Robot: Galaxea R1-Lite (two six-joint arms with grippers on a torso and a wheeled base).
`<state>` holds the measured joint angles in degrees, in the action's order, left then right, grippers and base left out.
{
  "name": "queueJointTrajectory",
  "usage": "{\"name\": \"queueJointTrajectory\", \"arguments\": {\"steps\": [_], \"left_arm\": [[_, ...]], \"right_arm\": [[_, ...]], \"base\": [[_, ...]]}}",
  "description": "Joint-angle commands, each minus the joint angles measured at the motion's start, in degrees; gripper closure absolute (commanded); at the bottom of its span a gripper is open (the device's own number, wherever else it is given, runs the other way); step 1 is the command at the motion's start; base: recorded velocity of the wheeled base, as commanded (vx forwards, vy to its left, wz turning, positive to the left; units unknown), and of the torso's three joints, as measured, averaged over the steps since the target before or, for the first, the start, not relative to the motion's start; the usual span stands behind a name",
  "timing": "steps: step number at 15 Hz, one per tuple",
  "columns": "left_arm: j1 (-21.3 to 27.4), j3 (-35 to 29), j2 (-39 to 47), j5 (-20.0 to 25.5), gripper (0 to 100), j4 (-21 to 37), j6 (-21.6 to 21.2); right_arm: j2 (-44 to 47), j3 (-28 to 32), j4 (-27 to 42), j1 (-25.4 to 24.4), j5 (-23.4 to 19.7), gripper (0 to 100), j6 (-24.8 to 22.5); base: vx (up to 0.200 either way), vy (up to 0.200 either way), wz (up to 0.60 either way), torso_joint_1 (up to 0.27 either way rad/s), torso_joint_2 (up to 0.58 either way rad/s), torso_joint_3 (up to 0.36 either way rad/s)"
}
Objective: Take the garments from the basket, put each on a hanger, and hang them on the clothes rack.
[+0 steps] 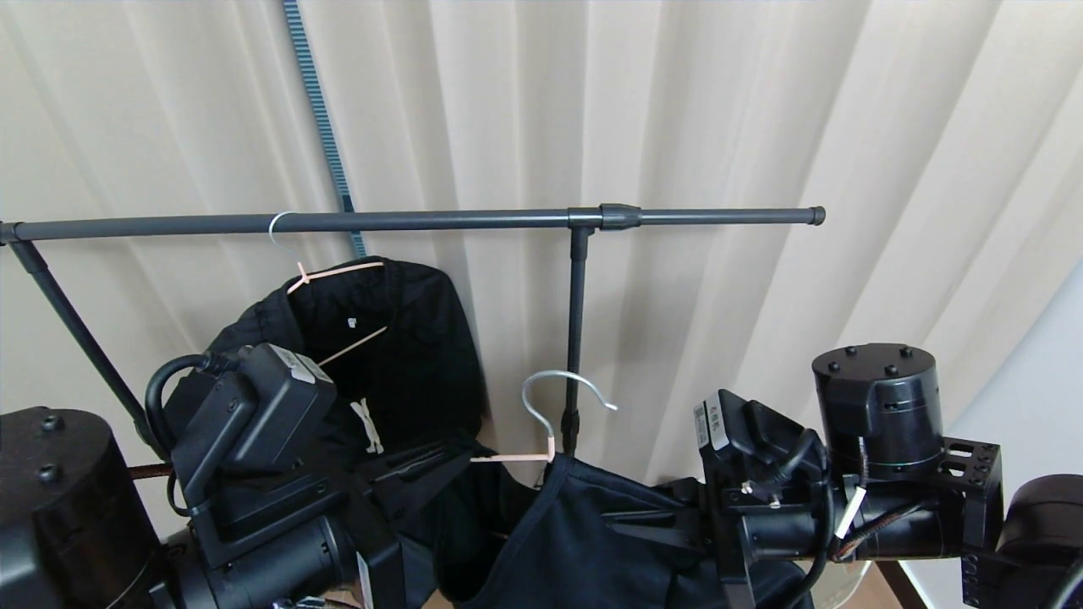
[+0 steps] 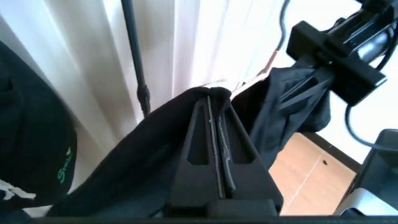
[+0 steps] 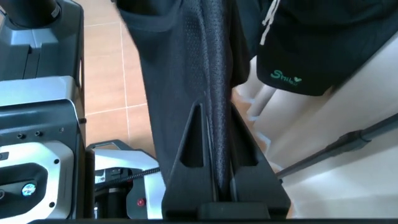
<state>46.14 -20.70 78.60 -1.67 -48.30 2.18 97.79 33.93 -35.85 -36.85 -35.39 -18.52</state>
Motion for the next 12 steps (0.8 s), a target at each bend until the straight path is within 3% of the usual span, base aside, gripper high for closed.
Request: {"name": "queueJointTrajectory", "arguments": {"steps": [1, 6, 12], "left_arm": [[2.37, -0.22, 0.15, -1.14, 100, -0.04, 0.54], [5.63, -1.89, 0.5, -4.83, 100, -0.04, 3.09], [6.94, -1.8, 0.58, -5.1, 100, -0.04, 3.18]], "right_arm": [[2.4, -1.58, -3.35, -0.5, -0.03, 100, 1.29], [5.04, -3.08, -11.26, -3.05, 3.57, 100, 6.48], [5.39, -3.08, -12.05, -3.49, 4.28, 100, 6.83]], "base": [[0.0, 0.0, 0.0, 0.0, 0.0, 0.0], [0.0, 0.0, 0.0, 0.0, 0.0, 0.0], [0.0, 0.0, 0.0, 0.0, 0.0, 0.0]]}}
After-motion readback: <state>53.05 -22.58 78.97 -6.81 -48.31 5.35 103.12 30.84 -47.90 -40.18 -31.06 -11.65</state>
